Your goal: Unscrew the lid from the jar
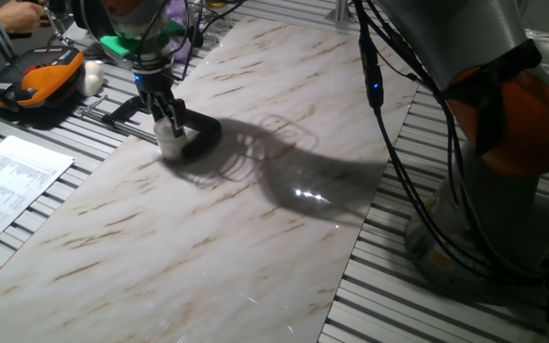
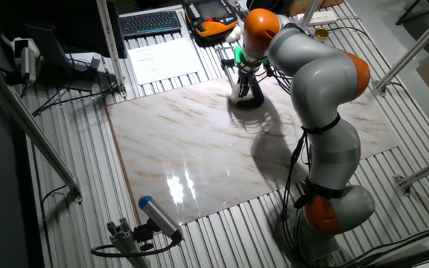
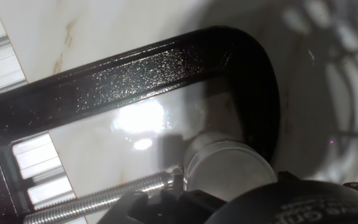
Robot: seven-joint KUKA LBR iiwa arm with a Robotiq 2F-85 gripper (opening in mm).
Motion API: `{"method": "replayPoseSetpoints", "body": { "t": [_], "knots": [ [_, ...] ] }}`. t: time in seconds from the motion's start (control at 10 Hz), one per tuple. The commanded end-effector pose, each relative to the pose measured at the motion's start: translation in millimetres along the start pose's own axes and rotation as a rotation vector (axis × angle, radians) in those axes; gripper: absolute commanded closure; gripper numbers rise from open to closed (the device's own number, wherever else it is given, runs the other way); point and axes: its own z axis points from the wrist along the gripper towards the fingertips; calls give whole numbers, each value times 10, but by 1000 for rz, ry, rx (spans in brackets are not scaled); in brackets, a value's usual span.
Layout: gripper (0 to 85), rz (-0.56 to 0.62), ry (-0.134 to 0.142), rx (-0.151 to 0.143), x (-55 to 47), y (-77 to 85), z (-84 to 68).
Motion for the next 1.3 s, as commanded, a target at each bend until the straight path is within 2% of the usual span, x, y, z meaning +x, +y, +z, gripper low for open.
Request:
{"method": "replayPoseSetpoints", "body": {
  "t": [0.0, 0.3, 0.4, 1.2],
  "knots": [
    [170, -4, -2, 1, 0, 0, -1],
    [170, -8, 0, 3, 0, -1, 1],
    [340, -18, 0, 3, 1, -2, 3],
    [340, -111, -16, -1, 1, -1, 5]
  ]
}}
